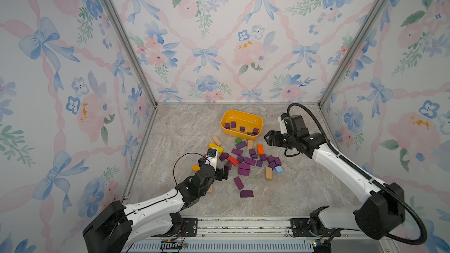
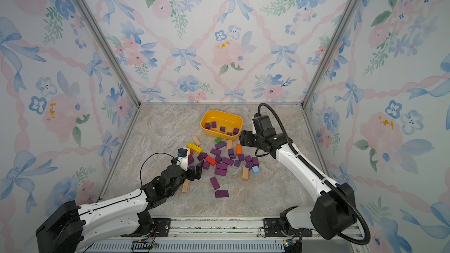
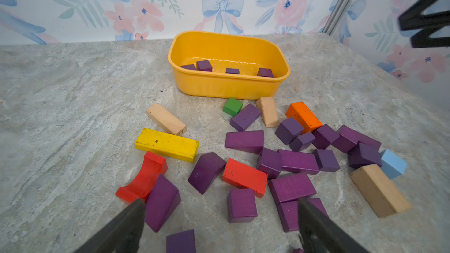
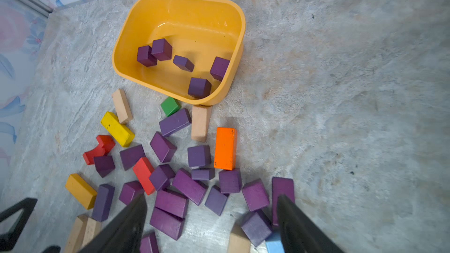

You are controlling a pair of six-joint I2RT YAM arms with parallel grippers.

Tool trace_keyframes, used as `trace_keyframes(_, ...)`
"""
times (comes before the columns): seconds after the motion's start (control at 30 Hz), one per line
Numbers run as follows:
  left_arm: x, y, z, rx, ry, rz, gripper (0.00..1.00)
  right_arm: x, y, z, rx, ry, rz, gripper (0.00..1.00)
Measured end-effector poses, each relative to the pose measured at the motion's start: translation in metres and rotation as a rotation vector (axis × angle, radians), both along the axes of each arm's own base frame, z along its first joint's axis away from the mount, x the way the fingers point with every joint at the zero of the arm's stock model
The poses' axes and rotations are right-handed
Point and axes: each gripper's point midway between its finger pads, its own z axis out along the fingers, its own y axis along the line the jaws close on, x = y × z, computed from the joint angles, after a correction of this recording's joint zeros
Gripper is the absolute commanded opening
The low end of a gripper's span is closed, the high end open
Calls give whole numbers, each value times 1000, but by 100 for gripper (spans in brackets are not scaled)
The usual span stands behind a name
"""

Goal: Pick purple bricks into the storage bin
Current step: Pick up the building block from the center of the board.

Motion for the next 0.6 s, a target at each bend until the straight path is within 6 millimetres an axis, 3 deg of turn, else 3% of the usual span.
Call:
trace_keyframes(0.13,2,-1,-13,21,85,28,98,-16,-30,9,25,-33,-23,98)
trace_keyframes(0.27,1,3,-27,43,163,63,98,-31,-47,26,31,-80,-26,97)
trace_keyframes(0.43,2,5,-33,54,227,101,98,-46,-50,54,51,-155,29,97)
trace_keyframes(0.6,0,10,-39,69,277,131,98,-54,-52,57,100,-154,71,97)
